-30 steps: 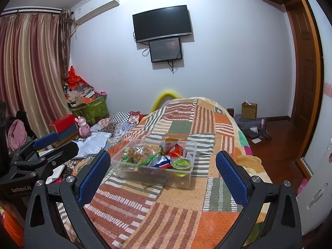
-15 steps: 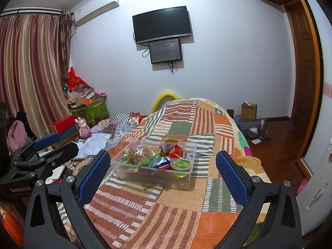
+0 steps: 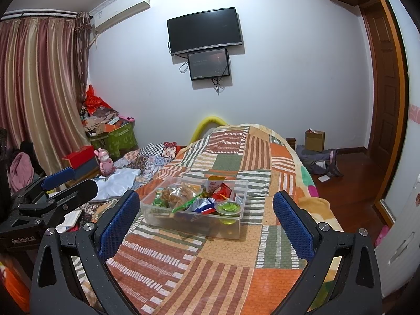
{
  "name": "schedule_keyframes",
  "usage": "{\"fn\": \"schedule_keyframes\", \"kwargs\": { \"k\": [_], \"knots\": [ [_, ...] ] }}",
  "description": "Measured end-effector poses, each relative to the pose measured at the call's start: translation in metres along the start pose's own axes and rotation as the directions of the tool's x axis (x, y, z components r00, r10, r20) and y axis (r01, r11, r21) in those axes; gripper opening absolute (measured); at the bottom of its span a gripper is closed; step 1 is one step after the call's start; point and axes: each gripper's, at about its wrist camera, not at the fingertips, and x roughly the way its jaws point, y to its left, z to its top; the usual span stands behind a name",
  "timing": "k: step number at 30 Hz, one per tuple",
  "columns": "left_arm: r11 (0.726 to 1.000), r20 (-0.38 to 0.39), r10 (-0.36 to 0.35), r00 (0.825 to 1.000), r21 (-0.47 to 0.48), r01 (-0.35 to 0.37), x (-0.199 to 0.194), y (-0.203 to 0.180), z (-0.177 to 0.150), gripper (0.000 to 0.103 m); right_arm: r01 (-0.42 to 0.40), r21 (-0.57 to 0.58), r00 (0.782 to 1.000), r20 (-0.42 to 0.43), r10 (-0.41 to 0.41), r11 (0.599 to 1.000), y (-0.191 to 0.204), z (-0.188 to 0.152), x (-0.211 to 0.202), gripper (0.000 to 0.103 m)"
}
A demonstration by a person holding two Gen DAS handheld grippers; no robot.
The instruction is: Organize snacks
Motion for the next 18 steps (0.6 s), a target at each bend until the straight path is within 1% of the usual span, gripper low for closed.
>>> {"fn": "schedule_keyframes", "kwargs": {
  "k": [18],
  "knots": [
    [1.0, -0.026, -0.012, 1.0, -0.01, 0.012, 0.0052, 0.0014, -0.001, 0.102, 0.002, 0.004, 1.0, -0.002, -0.002, 1.0, -0.0008, -0.0012, -0.0003, 0.101]
  ]
}}
